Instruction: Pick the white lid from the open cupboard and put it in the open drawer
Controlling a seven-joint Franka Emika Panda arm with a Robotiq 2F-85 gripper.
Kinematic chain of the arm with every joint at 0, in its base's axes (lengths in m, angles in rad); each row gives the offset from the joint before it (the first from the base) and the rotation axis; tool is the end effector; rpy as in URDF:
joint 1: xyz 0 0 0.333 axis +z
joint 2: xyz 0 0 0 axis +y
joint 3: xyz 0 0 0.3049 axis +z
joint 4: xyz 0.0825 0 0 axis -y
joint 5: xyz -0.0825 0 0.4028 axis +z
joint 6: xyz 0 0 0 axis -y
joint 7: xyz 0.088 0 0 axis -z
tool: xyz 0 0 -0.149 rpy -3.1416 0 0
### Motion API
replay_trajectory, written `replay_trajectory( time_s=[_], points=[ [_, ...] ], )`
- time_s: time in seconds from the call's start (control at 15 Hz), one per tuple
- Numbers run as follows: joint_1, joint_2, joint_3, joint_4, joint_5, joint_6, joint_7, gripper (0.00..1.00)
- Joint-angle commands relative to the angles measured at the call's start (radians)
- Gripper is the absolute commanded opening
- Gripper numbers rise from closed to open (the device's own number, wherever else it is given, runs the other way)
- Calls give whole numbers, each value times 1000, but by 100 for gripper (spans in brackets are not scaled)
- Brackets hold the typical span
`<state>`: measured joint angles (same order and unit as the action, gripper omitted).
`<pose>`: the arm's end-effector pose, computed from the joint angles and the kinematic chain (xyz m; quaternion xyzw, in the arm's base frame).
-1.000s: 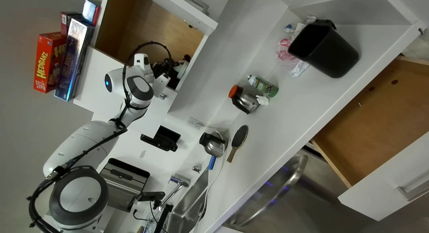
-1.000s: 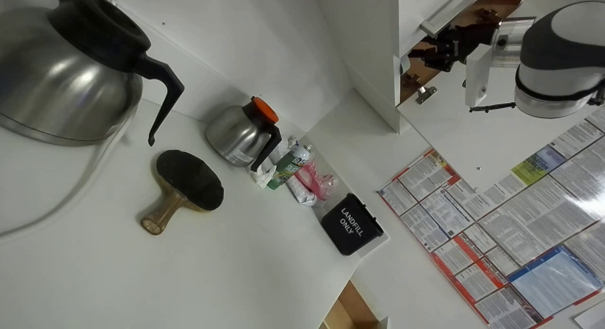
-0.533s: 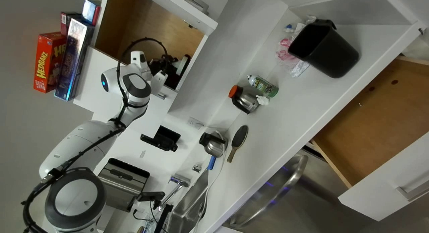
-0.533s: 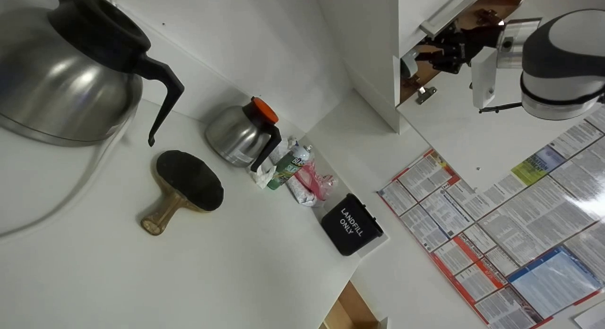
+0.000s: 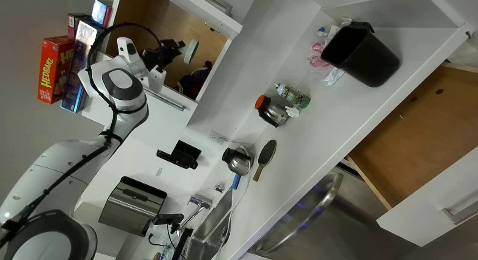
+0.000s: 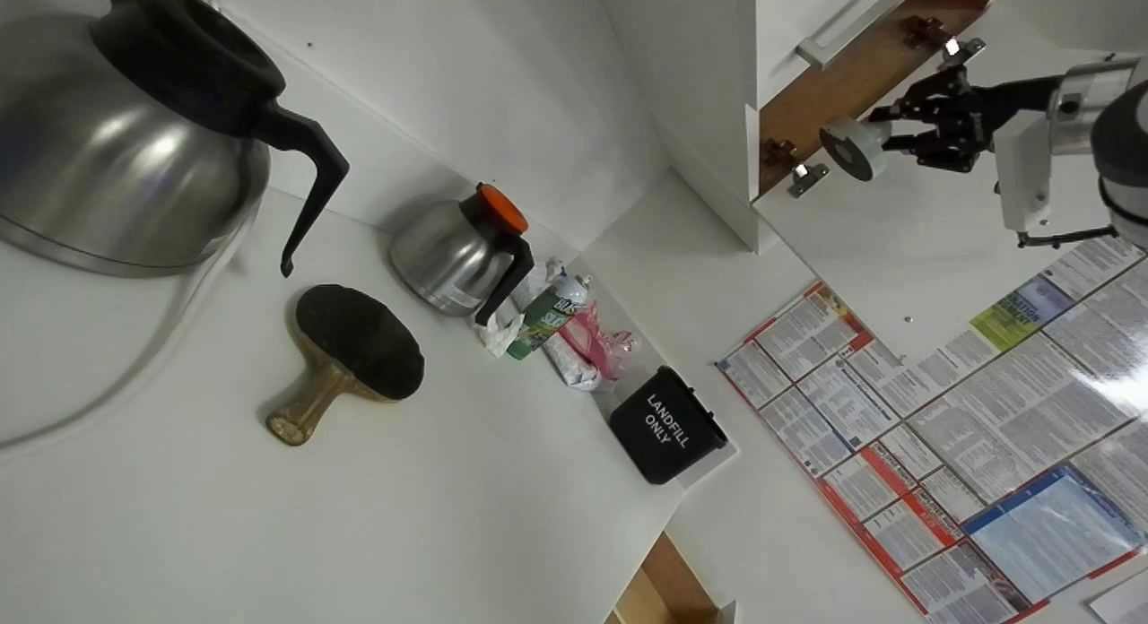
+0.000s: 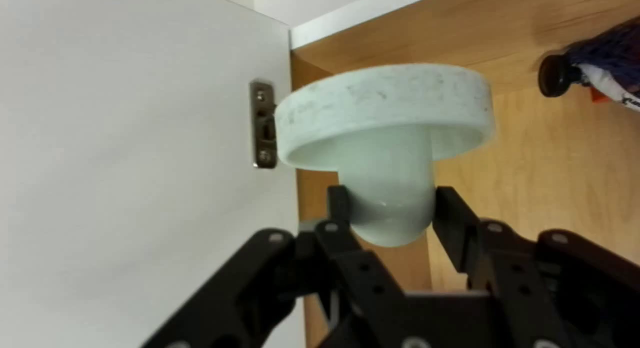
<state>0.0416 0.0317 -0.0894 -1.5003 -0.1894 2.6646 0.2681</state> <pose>0.6630 -0.0287 0.7496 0.8371 -0.0844 0.5400 0.0237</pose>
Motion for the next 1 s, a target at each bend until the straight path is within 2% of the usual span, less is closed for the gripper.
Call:
replay_trajectory(
  time_s=[0.0, 0.53, 0.93],
  points=[
    [-15, -106, -24, -147, -74, 3, 115, 22],
    [-75, -228, -24, -467, -303, 52, 499, 22],
    [-113, -238, -4, -624, -533, 57, 835, 22]
  ],
)
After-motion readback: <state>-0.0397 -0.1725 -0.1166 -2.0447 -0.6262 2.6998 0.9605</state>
